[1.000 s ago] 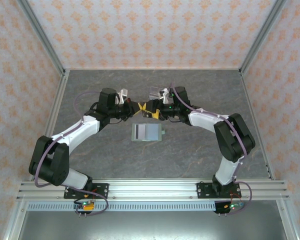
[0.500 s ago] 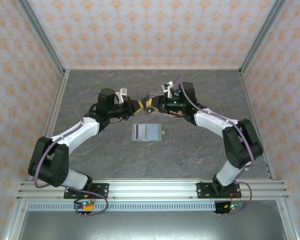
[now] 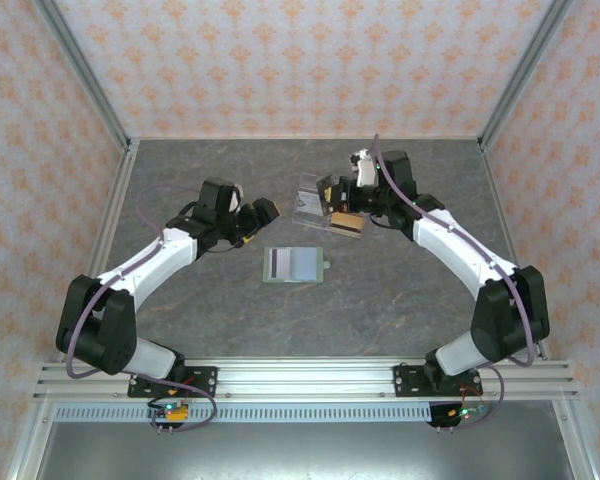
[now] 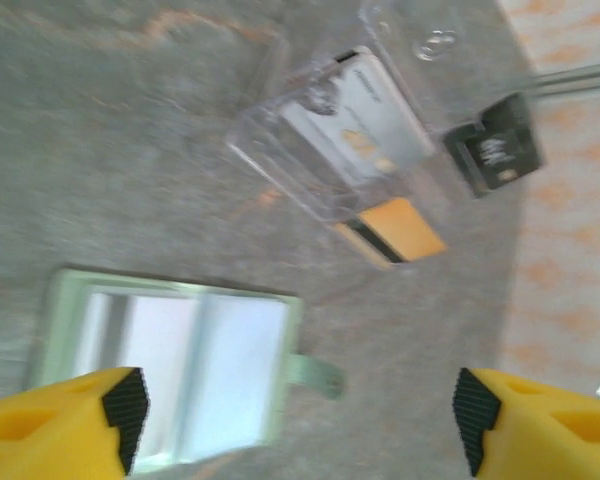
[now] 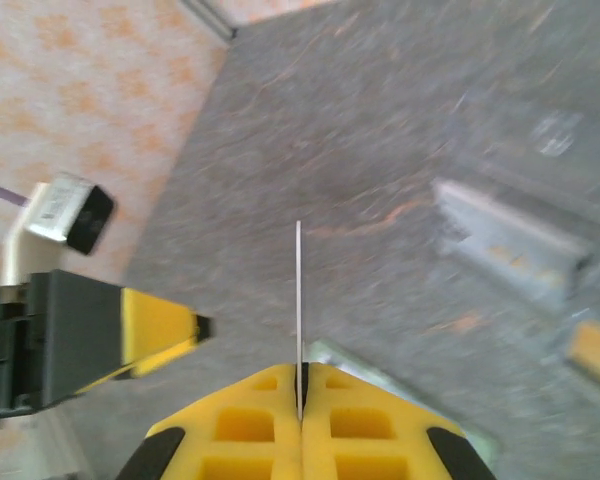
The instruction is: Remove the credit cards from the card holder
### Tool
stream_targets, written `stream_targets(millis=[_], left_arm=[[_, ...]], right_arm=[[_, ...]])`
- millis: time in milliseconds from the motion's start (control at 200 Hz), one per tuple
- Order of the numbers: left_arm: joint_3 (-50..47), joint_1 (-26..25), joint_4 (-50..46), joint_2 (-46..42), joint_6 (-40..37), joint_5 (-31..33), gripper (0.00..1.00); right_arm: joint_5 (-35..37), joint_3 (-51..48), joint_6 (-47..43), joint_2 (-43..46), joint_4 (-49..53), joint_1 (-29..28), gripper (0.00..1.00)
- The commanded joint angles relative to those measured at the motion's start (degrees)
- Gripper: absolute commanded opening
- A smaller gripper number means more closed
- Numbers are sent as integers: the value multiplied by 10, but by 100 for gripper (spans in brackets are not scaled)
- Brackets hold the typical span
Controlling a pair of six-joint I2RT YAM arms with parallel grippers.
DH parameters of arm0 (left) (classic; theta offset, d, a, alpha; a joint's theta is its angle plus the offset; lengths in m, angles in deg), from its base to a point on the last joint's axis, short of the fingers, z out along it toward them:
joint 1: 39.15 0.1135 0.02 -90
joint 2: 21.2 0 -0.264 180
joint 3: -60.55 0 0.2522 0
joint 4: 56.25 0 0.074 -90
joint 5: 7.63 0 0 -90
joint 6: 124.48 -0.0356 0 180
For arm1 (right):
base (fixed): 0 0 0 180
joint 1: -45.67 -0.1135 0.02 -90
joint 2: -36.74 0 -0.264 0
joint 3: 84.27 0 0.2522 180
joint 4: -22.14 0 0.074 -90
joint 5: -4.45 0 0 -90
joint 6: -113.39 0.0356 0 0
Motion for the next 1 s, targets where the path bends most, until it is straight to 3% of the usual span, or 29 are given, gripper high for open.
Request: stream_targets(millis=[0, 165, 621, 801, 991], left_arm=[[30, 5, -112, -21, -79, 110, 90], [58, 10, -162, -33, -124, 161, 98], [111, 15, -182, -12, -158, 187, 100], [109, 15, -181, -4, -155, 173, 100], [113, 15, -183, -3, -148, 162, 100]], right_arm=[[70, 36, -156, 8, 62, 15, 0], [37, 124, -233, -55, 116, 66, 0], [19, 312, -666, -192, 353, 97, 0], [67, 378, -714, -246, 413, 98, 0], [64, 422, -743, -281, 446, 98, 0]])
